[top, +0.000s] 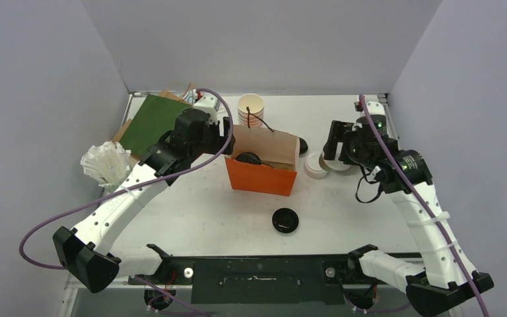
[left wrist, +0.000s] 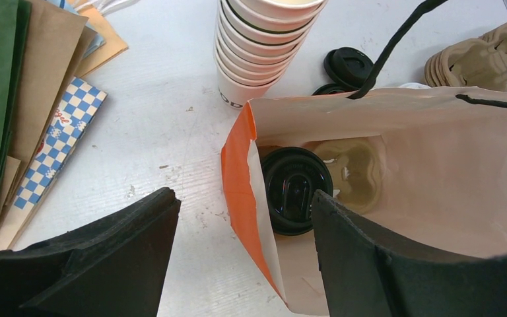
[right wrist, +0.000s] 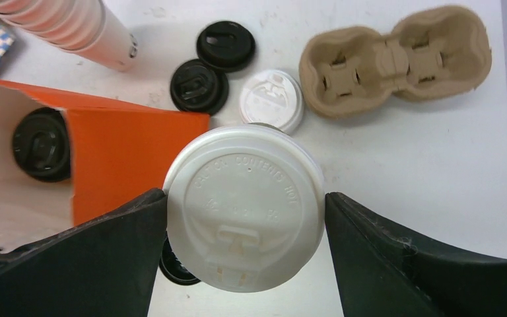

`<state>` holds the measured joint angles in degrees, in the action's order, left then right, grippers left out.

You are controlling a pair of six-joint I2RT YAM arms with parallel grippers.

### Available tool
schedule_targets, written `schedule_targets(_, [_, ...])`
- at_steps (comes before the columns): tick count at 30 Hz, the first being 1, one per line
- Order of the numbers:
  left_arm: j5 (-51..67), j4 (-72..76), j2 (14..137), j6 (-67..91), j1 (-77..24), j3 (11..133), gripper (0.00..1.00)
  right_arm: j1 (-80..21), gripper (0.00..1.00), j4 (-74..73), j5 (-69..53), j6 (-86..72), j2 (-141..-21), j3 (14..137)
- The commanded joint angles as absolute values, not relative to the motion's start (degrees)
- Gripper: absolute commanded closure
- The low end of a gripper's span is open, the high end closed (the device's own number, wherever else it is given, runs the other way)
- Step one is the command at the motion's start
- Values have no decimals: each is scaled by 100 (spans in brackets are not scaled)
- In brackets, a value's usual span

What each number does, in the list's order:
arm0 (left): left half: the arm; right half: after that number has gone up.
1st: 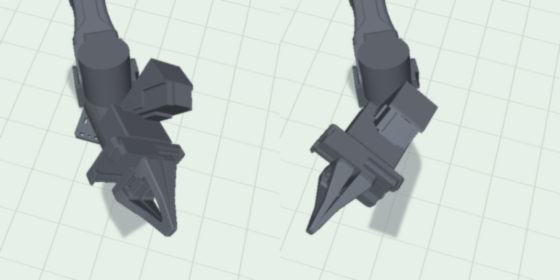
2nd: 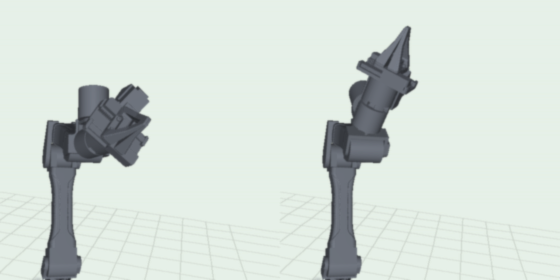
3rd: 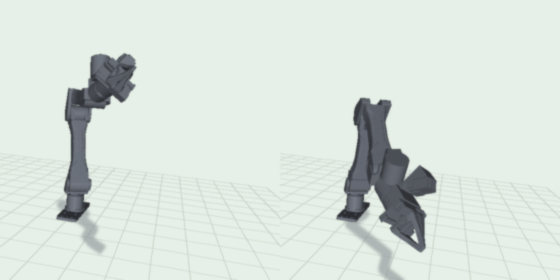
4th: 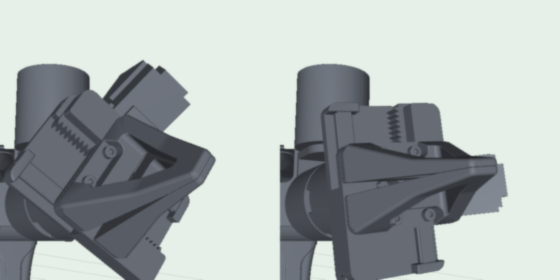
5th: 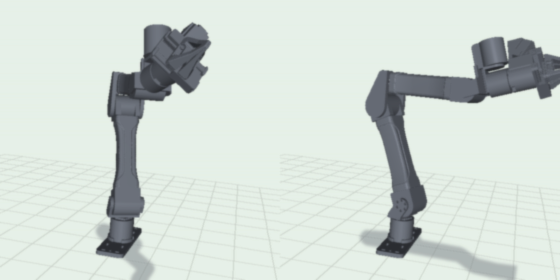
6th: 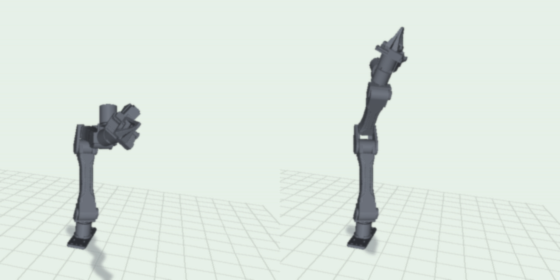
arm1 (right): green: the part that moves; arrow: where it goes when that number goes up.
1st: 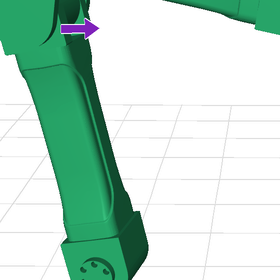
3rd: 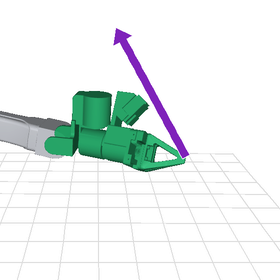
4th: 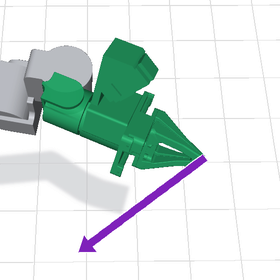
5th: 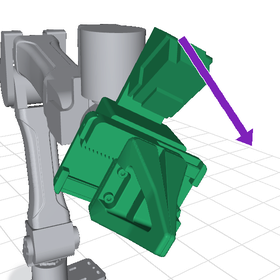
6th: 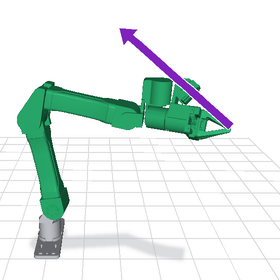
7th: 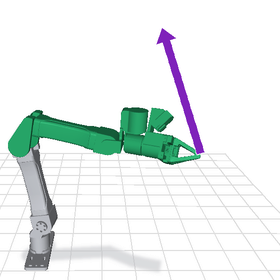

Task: Pack the takeout coffee
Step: Pick up the coffee cup from the center of the board, then place the coffee cup on the cup tray.

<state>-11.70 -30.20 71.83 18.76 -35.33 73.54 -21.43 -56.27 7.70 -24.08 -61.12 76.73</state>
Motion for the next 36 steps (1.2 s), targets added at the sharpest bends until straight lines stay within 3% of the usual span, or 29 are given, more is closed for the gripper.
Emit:
schedule_targets(1, [-937,-2821,7251,1784,-3489,7650,29,-2145,27,-5925,279,-1860,-6028,8379])
schedule_targets(6, [-821,-2808,7351,1794,-3480,7665,29,-2149,28,-6307,47,-1672,-6205,9143])
schedule_targets(12, [-685,-2822,7449,1809,-3466,7738,29,-2146,33,-6360,-934,-1169,-6267,9981])
schedule_targets(17, [-593,-2935,7594,1779,-3472,7833,30,-2190,36,-5951,-2242,-800,-6260,9954])
schedule_targets(19, [-574,-2990,7633,1755,-3471,7855,36,-2222,39,-5804,-2593,-760,-6311,9922])
schedule_targets(25, [-552,-3032,7543,1658,-3477,7821,66,-2234,42,-5093,-3274,-780,-6314,9579])
schedule_targets(30, [-513,-3121,7494,1595,-3480,7837,97,-2277,49,-4502,-3654,-891,-6392,9280])
schedule_targets(36, [-457,-3156,7312,1557,-3491,7731,100,-2776,56,-4271,-3166,-743,-6532,8996])
